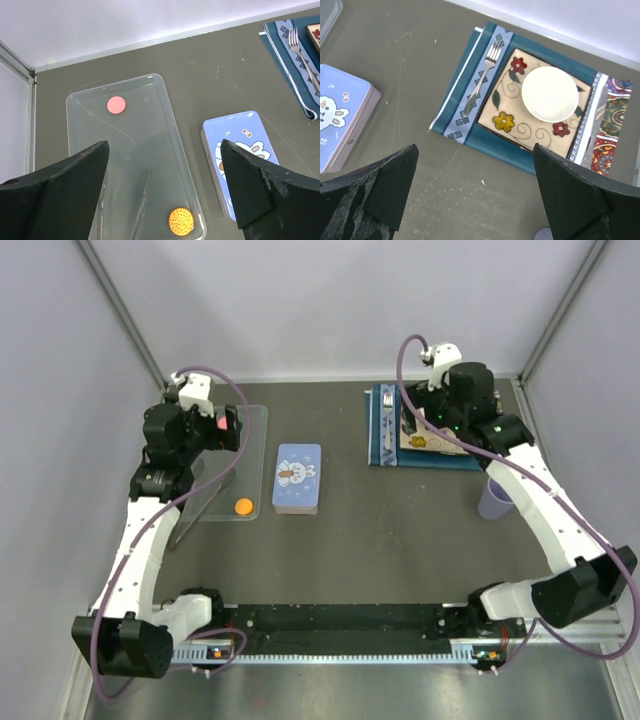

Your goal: Pack the cookies

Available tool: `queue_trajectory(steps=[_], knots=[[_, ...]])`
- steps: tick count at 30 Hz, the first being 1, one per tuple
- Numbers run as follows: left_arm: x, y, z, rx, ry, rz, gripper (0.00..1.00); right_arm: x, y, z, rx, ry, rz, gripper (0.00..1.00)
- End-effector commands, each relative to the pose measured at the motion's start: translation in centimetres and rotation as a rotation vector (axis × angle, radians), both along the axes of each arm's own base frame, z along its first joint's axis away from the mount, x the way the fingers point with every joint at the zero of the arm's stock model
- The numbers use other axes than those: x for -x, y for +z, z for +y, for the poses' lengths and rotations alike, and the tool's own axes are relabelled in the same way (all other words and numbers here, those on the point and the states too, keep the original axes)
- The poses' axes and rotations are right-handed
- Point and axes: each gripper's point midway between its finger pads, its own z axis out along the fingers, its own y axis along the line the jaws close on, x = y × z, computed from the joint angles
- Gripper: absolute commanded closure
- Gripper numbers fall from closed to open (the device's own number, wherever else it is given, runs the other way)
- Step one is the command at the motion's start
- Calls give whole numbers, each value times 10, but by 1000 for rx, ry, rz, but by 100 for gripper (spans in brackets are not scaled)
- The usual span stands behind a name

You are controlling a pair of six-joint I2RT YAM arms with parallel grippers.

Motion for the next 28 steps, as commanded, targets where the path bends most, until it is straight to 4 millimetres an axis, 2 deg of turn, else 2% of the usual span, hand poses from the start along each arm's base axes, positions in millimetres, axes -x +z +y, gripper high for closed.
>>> queue_trajectory(steps=[1,4,7,14,28], knots=[[9,40,-1,5,-9,-101,1,15,62,-17,-40,-52,-161,1],[15,47,-5,37,-18,-101,1,22,85,-24,-43,-73,-217,1],[18,48,-9,66,-28,-75,1,27,98,-30,-48,-89,-251,1],[30,69,-6,95,-5,-141,1,42,119,-39,-72,-108,-317,1],[38,65,-8,101,-18,-141,1,45,111,-49,-33,-139,-313,1]])
